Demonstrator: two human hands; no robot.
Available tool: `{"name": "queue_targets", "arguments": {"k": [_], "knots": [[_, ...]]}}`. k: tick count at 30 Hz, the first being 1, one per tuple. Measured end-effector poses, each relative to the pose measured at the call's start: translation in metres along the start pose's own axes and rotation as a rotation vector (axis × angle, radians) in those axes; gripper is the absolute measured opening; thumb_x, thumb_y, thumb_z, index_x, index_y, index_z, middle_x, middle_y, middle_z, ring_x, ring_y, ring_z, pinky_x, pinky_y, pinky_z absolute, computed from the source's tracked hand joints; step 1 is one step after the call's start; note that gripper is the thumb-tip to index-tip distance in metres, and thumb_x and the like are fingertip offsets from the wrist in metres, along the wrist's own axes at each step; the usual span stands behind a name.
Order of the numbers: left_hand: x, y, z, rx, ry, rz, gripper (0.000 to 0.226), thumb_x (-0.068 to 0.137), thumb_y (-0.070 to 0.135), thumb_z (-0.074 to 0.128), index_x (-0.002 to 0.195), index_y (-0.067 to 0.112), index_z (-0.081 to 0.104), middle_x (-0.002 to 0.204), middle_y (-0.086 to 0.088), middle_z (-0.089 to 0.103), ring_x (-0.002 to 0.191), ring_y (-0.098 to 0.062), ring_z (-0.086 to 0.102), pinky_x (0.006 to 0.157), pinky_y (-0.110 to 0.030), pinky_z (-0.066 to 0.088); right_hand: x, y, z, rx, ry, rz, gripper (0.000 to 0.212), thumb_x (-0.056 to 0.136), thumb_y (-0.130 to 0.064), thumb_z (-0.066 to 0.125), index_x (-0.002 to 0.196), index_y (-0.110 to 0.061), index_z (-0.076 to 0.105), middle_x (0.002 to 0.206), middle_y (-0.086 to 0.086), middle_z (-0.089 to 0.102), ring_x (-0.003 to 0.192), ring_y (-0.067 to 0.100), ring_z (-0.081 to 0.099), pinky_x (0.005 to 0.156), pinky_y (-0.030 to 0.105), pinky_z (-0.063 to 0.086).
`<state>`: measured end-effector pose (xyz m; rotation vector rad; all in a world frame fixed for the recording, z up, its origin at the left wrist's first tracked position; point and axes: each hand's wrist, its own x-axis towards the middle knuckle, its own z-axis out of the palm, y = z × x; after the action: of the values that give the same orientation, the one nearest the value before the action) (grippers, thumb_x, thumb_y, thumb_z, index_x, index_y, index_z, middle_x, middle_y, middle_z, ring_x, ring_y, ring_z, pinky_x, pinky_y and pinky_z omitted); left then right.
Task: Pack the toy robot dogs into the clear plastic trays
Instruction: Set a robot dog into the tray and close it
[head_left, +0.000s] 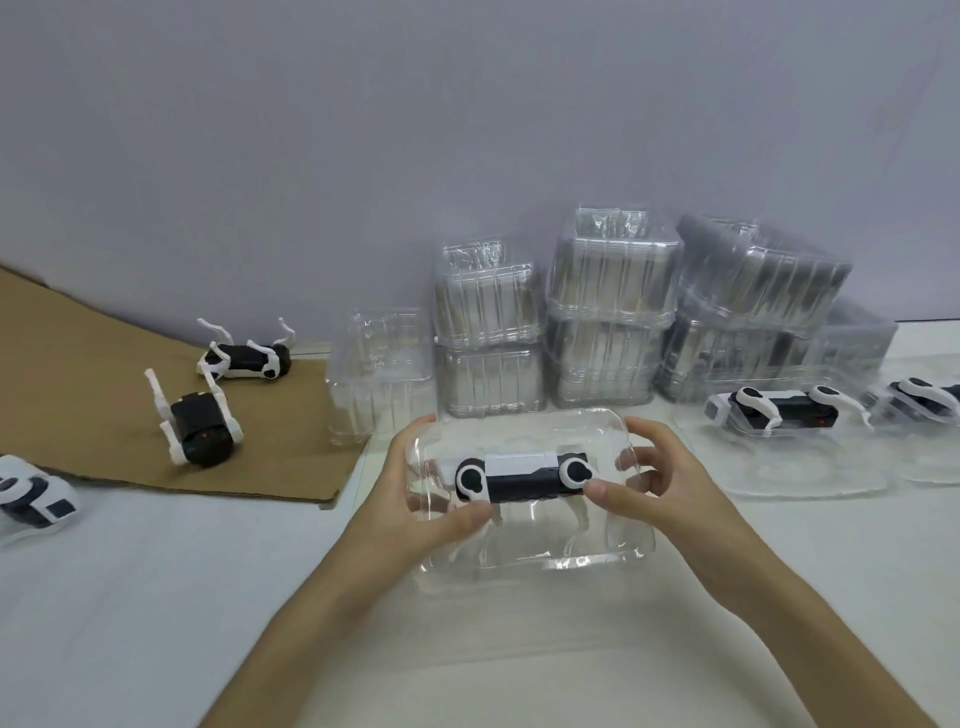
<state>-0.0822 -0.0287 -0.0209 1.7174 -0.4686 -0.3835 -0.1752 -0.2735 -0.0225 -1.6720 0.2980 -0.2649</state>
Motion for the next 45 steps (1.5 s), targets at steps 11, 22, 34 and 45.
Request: {"name": "queue_targets", "arguments": {"k": [11,22,34,45], "knots": [[-0.001,0.0,0.003,0.01,0.073,-0.048,0.096,0.054,0.055,0.094,0.134,0.057,0.041,0.118,0.017,0.057,0.086,-0.004,0.065,0.064,-0.009,0.048,-0.003,-0.003,0.007,0.082,-0.015,0.1,0.07,0.061,-0.044,0.084,0.125,-0.036,0.059,0.123,0.017,0.062,0.1,0.045,0.06,0.088,0.056,0.048],[-0.004,0.0,0.005,-0.11,0.122,-0.133,0.078,0.056,0.059,0.086,0.126,0.047,0.055,0.117,0.006,0.065,0.086,0.003,0.068,0.069,-0.022,0.045,-0.009,-0.011,0.012,0.065,0.029,0.186,0.075,0.052,-0.05,0.082,0.121,-0.03,0.059,0.083,0.0,0.055,0.048,0.001,0.053,0.06,0.028,0.04],[-0.002,0.0,0.006,-0.273,0.13,-0.18,0.067,0.062,0.05,0.083,0.124,0.036,0.062,0.121,-0.003,0.068,0.099,-0.015,0.07,0.071,-0.03,0.05,-0.008,-0.009,0.002,0.104,-0.051,0.281,0.073,0.059,-0.049,0.093,0.123,-0.031,0.062,0.115,0.017,0.07,0.08,0.024,0.066,0.064,0.031,0.053],[-0.004,-0.001,0.013,-0.196,0.166,-0.136,0.07,0.056,0.059,0.088,0.116,0.041,0.058,0.111,0.008,0.065,0.087,0.001,0.066,0.071,-0.024,0.048,-0.007,-0.008,0.012,0.076,0.034,0.208,0.077,0.052,-0.041,0.095,0.12,-0.028,0.06,0.091,0.006,0.06,0.054,0.006,0.057,0.063,0.028,0.044]]}}
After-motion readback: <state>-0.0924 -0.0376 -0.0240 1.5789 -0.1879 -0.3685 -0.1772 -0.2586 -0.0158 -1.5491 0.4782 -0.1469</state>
